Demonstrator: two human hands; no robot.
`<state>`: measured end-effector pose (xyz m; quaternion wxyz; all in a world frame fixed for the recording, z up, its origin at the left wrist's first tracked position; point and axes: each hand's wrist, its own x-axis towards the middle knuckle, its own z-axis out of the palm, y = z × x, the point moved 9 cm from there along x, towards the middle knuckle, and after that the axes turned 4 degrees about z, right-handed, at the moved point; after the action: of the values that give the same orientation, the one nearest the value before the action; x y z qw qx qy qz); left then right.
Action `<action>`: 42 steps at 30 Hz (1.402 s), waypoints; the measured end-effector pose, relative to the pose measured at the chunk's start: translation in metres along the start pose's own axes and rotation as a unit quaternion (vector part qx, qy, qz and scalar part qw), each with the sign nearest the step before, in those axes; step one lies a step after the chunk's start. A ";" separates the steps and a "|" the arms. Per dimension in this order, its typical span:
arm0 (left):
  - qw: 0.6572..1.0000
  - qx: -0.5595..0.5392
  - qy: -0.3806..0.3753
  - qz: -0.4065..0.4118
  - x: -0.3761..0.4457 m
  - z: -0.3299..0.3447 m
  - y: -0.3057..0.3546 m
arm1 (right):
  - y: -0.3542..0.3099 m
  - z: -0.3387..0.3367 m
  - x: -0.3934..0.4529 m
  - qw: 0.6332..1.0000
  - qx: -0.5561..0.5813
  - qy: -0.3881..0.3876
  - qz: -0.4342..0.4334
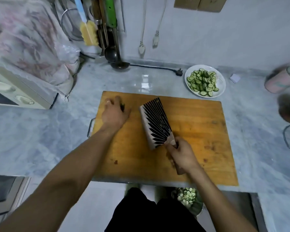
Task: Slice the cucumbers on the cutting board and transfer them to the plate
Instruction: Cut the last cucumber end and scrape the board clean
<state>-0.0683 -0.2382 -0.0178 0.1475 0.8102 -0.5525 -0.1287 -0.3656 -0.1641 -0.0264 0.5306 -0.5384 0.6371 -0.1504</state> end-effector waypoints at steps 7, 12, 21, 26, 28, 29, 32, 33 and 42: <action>0.993 0.035 -0.041 0.103 0.009 0.022 0.011 | 0.010 0.011 -0.005 0.999 0.014 0.022 0.040; 0.973 -0.229 0.024 -0.022 -0.018 -0.005 -0.034 | 0.001 0.016 -0.013 0.998 0.013 0.062 0.005; 0.718 -0.593 0.060 -0.360 -0.112 0.009 -0.107 | -0.080 0.095 0.005 0.990 -0.090 0.020 -0.106; 0.708 -0.598 0.064 -0.370 -0.130 0.003 -0.104 | -0.103 0.147 0.016 0.990 -0.088 0.024 -0.110; 0.709 -0.600 0.062 -0.366 -0.131 0.001 -0.101 | -0.098 0.146 0.016 0.991 -0.087 0.038 -0.094; 0.709 -0.601 0.058 -0.364 -0.130 0.001 -0.099 | -0.093 0.141 0.015 0.991 -0.090 0.049 -0.085; 0.712 -0.607 0.033 -0.351 -0.127 0.006 -0.089 | -0.069 0.111 0.006 0.990 -0.096 0.088 -0.057; 0.713 -0.608 0.026 -0.348 -0.127 0.007 -0.086 | -0.059 0.099 0.004 0.990 -0.088 0.099 -0.047; 0.731 -0.605 -0.019 -0.315 -0.125 0.016 -0.043 | -0.052 0.057 -0.013 0.984 -0.080 0.152 -0.043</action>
<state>-0.0822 -0.1088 -0.0434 0.5469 0.6749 -0.0735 -0.4899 -0.2925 -0.1513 -0.0021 0.3757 -0.5767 0.6969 -0.2015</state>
